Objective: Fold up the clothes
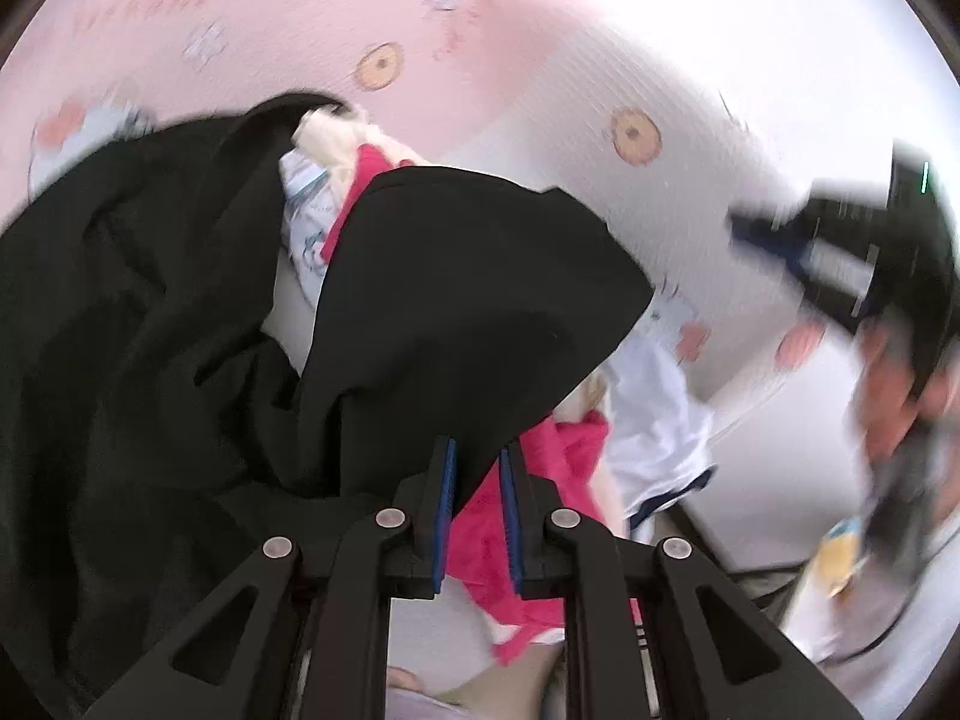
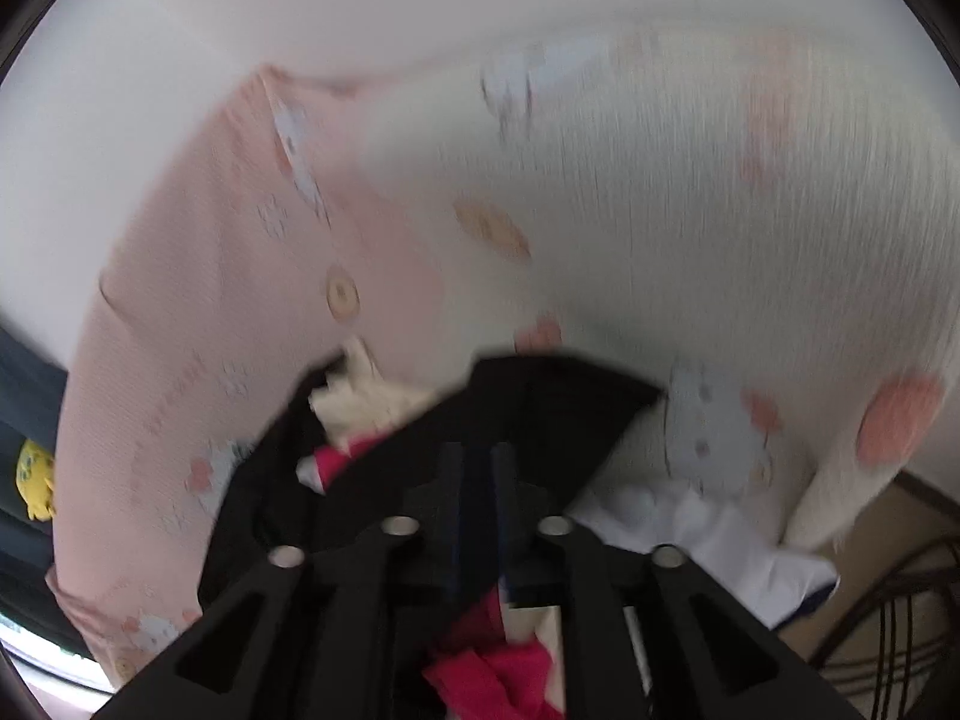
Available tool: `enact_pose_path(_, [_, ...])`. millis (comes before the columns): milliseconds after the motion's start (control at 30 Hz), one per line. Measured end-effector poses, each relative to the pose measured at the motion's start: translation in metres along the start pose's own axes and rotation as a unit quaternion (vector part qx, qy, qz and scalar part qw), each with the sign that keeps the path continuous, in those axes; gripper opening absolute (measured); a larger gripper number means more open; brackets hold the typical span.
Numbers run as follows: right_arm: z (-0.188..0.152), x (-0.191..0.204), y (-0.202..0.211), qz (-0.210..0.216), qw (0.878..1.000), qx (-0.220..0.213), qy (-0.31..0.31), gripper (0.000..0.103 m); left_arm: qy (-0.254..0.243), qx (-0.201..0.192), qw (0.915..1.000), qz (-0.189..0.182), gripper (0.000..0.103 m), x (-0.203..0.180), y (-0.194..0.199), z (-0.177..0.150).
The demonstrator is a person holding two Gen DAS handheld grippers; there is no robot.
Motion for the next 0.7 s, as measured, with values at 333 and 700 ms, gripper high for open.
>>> enact_pose_path(333, [-0.06,-0.015,-0.034,0.062,0.99,0.092,-0.087,0.062,0.086,-0.021,0.9951,-0.043,0.078,0.022,0.027,-0.015])
enact_pose_path(700, [-0.063,-0.039,-0.066,0.08,0.975,0.075,-0.192,0.068,-0.05,0.018,0.9979,0.037,0.078,0.023,-0.013,-0.027])
Point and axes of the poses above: each gripper's, at about its wrist camera, not at the fingertips, and y roughly against the way its jaws point, x to its left, z to its top, the point moved 5 cm from there along -y, roughly the way its jaws point, and after that the axes turned 7 degrees about -x, right-handed, at the moved point
